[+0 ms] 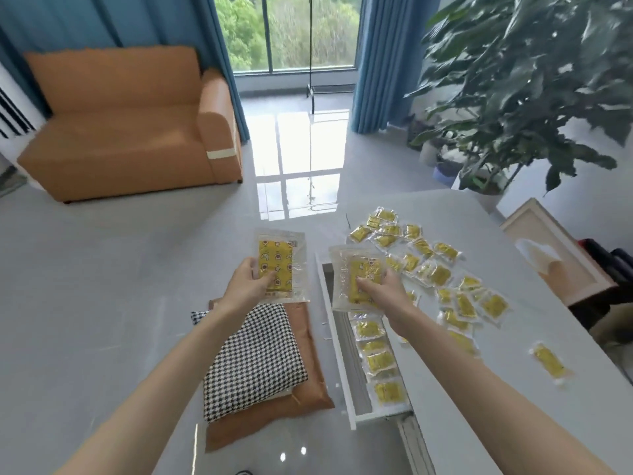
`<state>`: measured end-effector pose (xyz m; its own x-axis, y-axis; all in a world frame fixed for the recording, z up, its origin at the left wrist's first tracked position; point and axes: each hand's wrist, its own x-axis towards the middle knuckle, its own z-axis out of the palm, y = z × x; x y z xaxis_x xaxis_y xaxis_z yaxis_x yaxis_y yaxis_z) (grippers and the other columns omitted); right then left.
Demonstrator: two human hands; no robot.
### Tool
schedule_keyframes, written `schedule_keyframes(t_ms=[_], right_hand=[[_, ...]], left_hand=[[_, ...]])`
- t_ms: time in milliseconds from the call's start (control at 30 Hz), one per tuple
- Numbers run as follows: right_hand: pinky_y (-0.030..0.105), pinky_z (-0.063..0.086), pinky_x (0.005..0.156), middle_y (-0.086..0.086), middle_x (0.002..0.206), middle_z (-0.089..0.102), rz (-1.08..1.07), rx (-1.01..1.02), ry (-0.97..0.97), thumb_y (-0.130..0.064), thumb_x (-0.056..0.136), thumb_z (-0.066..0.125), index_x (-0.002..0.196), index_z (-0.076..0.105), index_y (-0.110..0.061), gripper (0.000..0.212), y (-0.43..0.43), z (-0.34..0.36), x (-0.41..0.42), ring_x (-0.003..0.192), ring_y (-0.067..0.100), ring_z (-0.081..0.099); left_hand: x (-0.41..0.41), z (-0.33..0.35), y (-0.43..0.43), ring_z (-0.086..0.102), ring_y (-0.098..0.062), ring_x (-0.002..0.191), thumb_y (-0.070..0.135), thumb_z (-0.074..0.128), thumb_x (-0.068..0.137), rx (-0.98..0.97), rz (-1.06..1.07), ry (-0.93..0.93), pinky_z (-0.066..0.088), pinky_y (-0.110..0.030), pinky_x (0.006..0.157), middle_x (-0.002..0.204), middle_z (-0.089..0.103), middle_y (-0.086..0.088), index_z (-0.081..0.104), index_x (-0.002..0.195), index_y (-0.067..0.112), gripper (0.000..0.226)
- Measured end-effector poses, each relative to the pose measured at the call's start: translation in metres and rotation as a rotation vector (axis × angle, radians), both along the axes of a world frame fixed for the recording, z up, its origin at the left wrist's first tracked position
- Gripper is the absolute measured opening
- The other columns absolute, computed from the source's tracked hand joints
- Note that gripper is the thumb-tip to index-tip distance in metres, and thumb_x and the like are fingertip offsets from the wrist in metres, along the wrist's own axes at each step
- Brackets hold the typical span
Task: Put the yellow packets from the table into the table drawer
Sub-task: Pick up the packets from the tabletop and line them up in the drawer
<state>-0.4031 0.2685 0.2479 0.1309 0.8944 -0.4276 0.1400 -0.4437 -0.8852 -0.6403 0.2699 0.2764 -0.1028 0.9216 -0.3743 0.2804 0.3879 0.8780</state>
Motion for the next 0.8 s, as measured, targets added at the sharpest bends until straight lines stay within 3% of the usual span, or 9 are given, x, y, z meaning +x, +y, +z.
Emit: schedule_keyframes(t_ms=[100, 200, 400, 600, 733, 800], right_hand=[[0.041, 0.035, 0.111, 0.004, 0.154, 0.030, -0.101, -0.004, -0.016, -0.019, 0.093, 0.062, 0.148, 0.026, -0.016, 0.066, 0.000, -0.003, -0.015, 0.140, 0.023, 0.033], [0.043, 0.035, 0.112, 0.005, 0.154, 0.032, -0.229, -0.027, -0.034, -0.021, 0.091, 0.063, 0.148, 0.027, -0.014, 0.067, -0.003, -0.003, -0.027, 0.139, 0.024, 0.036], [0.037, 0.029, 0.110, 0.004, 0.160, 0.015, -0.477, -0.093, -0.044, -0.023, 0.095, 0.059, 0.151, 0.015, -0.009, 0.073, -0.017, -0.011, -0.025, 0.145, 0.022, 0.023], [0.032, 0.029, 0.108, 0.004, 0.160, 0.015, -0.653, -0.143, -0.069, -0.022, 0.096, 0.057, 0.150, 0.017, -0.008, 0.069, -0.016, -0.035, 0.006, 0.144, 0.021, 0.024], [0.031, 0.030, 0.105, 0.004, 0.158, 0.019, -0.712, -0.171, -0.044, -0.023, 0.095, 0.058, 0.149, 0.019, -0.008, 0.068, -0.002, -0.056, 0.036, 0.143, 0.021, 0.027], [0.033, 0.031, 0.106, 0.002, 0.159, 0.017, -0.728, -0.191, -0.012, -0.024, 0.095, 0.058, 0.150, 0.020, -0.009, 0.068, 0.007, -0.062, 0.048, 0.143, 0.022, 0.027]], left_hand=[[-0.013, -0.003, 0.026, 0.063, -0.025, 0.104, 0.014, 0.053, 0.095, 0.005, -0.100, 0.011, 0.052, -0.040, 0.092, 0.116, 0.063, -0.008, 0.050, 0.118, 0.011, 0.023], [-0.020, -0.003, 0.052, 0.064, -0.023, 0.099, 0.014, 0.053, 0.095, -0.003, -0.226, 0.026, 0.054, -0.032, 0.082, 0.111, 0.064, -0.006, 0.050, 0.113, 0.014, 0.018], [0.004, -0.008, 0.091, 0.062, -0.018, 0.084, 0.012, 0.054, 0.094, -0.013, -0.427, 0.079, 0.050, -0.021, 0.067, 0.101, 0.061, -0.003, 0.049, 0.107, 0.014, 0.014], [0.057, -0.027, 0.138, 0.065, -0.024, 0.095, 0.017, 0.056, 0.093, -0.064, -0.607, 0.132, 0.054, -0.041, 0.088, 0.109, 0.062, -0.007, 0.047, 0.108, 0.017, 0.018], [0.100, -0.037, 0.170, 0.064, -0.026, 0.097, 0.015, 0.056, 0.093, -0.071, -0.653, 0.149, 0.052, -0.042, 0.092, 0.112, 0.062, -0.009, 0.048, 0.109, 0.015, 0.018], [0.122, -0.039, 0.182, 0.062, -0.022, 0.093, 0.014, 0.056, 0.093, -0.080, -0.688, 0.172, 0.053, -0.036, 0.087, 0.110, 0.061, -0.008, 0.049, 0.116, 0.012, 0.024]])
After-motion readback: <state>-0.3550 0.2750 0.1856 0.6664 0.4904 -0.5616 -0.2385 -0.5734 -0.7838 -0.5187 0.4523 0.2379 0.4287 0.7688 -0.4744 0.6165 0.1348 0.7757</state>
